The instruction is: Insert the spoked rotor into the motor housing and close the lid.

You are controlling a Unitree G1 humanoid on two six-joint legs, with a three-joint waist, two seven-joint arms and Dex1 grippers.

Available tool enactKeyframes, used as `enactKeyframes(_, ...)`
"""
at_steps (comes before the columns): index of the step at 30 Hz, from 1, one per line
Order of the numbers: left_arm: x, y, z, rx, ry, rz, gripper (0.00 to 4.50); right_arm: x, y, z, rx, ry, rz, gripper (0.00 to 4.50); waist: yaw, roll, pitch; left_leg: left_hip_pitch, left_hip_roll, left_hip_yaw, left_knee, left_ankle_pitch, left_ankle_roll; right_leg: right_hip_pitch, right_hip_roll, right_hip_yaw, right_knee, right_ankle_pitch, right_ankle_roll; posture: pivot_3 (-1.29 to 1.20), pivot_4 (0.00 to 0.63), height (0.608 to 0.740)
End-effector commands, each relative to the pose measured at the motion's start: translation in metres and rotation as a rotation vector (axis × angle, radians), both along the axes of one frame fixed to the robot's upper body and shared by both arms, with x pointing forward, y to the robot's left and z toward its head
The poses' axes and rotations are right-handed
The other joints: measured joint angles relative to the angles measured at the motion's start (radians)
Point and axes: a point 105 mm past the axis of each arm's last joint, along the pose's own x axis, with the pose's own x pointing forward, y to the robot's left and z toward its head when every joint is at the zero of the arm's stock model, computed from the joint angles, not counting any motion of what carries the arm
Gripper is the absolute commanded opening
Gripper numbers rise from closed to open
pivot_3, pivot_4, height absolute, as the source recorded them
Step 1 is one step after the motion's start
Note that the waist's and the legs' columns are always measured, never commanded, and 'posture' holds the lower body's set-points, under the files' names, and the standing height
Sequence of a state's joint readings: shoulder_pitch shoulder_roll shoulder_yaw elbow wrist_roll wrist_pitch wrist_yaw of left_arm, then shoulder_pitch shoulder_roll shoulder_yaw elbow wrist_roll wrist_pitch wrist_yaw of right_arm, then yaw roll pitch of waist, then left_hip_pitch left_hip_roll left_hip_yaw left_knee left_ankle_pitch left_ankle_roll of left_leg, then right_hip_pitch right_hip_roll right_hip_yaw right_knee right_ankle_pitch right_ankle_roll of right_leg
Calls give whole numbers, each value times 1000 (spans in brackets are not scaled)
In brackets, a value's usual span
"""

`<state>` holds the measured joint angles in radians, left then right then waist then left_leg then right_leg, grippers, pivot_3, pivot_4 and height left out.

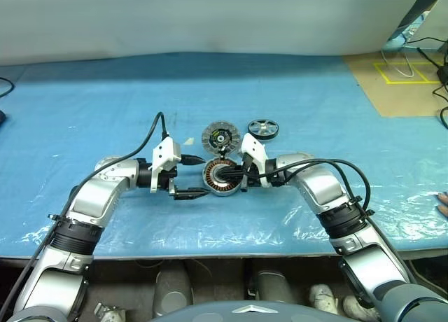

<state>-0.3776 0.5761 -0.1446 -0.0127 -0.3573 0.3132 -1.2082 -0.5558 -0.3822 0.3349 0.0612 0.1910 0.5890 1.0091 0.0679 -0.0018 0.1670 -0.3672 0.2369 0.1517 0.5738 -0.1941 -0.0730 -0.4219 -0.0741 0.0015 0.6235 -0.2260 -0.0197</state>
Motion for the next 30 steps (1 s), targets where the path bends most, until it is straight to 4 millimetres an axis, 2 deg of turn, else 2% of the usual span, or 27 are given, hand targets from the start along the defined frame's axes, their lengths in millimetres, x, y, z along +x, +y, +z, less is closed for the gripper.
enactKeyframes(1, -3, -1, 6, -5, -29, -20, 4500, -4, 2, -7, -44, -5, 32, 34, 0, 0, 0, 0, 0, 0, 0, 0, 0, 0, 0, 0, 0, 0, 0, 0, 150, 740)
enactKeyframes(7, -3, -1, 6, -3, -29, -22, 4500, -7, -13, -46, -193, 0, 37, 34, 0, 0, 0, 2, 0, 0, 1, 0, 0, 1, 0, 1, 0, 0, 0, 0, 150, 740)
enactKeyframes(10, -3, 0, 7, -2, -31, -22, 4500, -11, -29, -71, -302, -16, 41, 34, 0, 0, -3, 5, 0, 0, 1, 0, 0, 5, 0, 1, 0, 0, 0, 0, 150, 740)
enactKeyframes(15, -2, 2, 6, 2, -31, -21, 4500, -26, -55, -101, -445, -26, 76, 34, 9, 3, -14, 22, -2, 1, -3, -1, 0, 23, -2, 0, -7, -2, 1, 0, 150, 740)
enactKeyframes(17, -2, 2, 6, 2, -31, -22, 4500, -21, -48, -90, -286, 80, -30, 34, 14, 2, -19, 25, -5, 1, -5, -1, 1, 28, -5, 1, -9, -3, 3, 0, 150, 740)
enactKeyframes(19, -2, 2, 6, 2, -31, -24, 4500, -3, -45, -73, -123, 159, -175, 34, 15, 0, -21, 32, -9, 1, -10, -3, 5, 34, -8, 1, -12, -5, 7, 0, 150, 740)
enactKeyframes(21, -2, 2, 5, 2, -31, -25, 4500, 9, -48, -63, -66, 174, -247, 34, 12, -1, -21, 32, -10, 0, -12, -3, 5, 34, -8, 2, -14, -6, 8, 0, 150, 740)
enactKeyframes(24, -3, 3, 5, 3, -29, -27, 4500, 9, -42, -40, 44, 186, -240, 34, 12, 0, -21, 30, -10, 0, -12, -3, 5, 32, -8, 2, -14, -3, 3, 0, 150, 740)
enactKeyframes(28, -2, 4, 4, 4, -29, -22, 4500, -3, -23, 13, 197, 114, -142, 34, 12, 0, -21, 16, -9, 0, -12, 0, 1, 19, -7, 0, -14, -3, 3, 0, 150, 740)
enactKeyframes(30, -2, 4, 3, 3, -27, -23, 4500, -5, -19, 25, 235, 106, -133, 34, 6, 0, -20, 10, -7, 0, -11, 0, 1, 14, -4, 0, -15, -2, 3, 0, 150, 740)
